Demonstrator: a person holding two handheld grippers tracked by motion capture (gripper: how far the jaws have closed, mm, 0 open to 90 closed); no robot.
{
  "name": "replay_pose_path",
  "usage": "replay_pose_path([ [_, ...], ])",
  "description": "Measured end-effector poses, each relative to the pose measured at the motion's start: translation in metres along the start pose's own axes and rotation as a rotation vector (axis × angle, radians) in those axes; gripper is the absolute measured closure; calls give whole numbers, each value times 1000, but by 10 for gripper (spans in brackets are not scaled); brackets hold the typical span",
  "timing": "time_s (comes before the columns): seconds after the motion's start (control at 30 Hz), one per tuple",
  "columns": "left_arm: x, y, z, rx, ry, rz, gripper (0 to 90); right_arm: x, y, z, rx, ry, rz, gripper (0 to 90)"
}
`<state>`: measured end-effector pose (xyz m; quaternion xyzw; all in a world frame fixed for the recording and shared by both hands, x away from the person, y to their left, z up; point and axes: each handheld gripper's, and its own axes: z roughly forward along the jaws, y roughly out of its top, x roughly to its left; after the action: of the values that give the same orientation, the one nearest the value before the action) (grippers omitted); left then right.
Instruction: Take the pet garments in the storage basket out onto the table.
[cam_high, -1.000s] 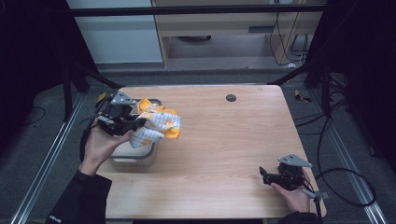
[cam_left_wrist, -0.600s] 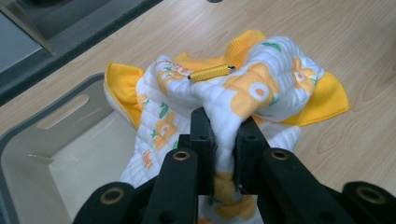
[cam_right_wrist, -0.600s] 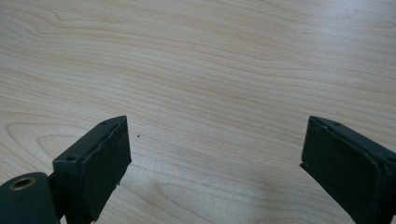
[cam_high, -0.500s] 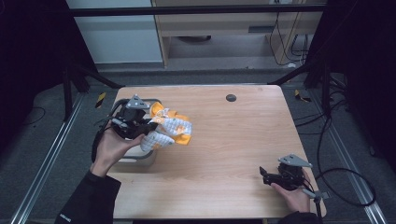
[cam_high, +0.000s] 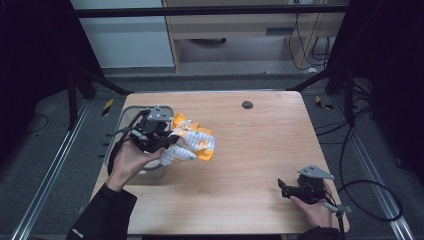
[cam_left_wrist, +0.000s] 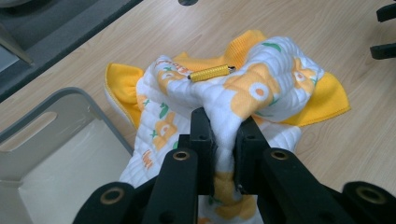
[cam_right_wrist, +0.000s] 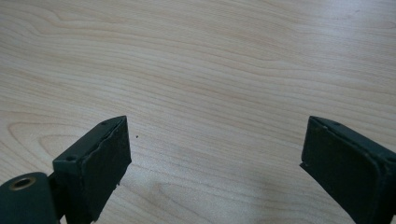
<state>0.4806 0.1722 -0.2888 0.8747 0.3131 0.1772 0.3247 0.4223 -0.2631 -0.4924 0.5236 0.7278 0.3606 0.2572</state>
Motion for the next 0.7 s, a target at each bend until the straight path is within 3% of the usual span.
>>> replay_pose_path([
  [0.7, -27, 11, 21, 23, -77, 78, 811, 0, 1, 0, -4, 1, 2, 81],
])
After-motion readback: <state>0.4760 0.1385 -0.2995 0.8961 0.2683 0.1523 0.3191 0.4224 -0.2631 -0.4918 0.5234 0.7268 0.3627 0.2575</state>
